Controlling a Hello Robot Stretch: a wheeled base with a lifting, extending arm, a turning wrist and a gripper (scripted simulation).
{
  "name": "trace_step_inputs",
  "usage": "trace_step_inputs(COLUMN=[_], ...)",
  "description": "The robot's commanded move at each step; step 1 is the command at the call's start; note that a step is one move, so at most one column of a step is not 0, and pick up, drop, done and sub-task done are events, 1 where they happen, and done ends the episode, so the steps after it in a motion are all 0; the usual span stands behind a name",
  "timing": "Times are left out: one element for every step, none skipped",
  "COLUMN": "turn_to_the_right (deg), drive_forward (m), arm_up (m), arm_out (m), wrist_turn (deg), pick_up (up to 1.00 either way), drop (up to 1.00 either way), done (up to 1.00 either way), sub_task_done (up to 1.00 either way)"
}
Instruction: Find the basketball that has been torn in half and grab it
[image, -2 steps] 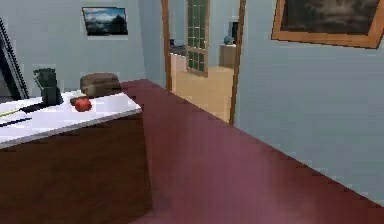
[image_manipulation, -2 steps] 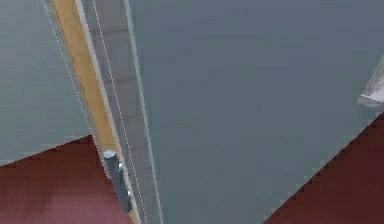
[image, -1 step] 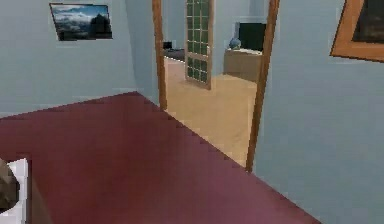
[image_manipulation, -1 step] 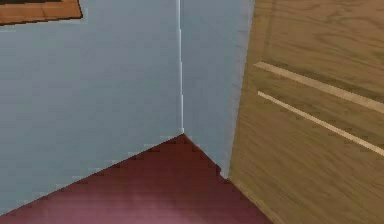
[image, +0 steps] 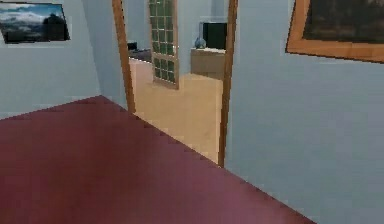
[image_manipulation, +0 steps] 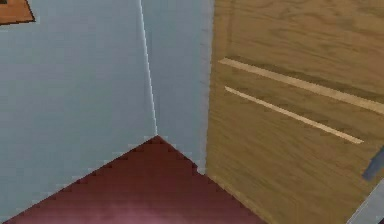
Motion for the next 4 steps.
trace_step_inputs(turn_to_the_right=[0.0, 45.0, 15.0, 0.0], drive_forward=[0.3, 0.0, 0.0, 0.4], arm_up=[0.0, 0.0, 0.0, 0.0], arm_out=[0.0, 0.0, 0.0, 0.0], wrist_turn=[0.0, 0.0, 0.0, 0.0], pick_up=[0.0, 0.0, 0.0, 0.0], drop=[0.0, 0.0, 0.0, 0.0], done=[0.0, 0.0, 0.0, 0.0], sub_task_done=[0.0, 0.0, 0.0, 0.0])
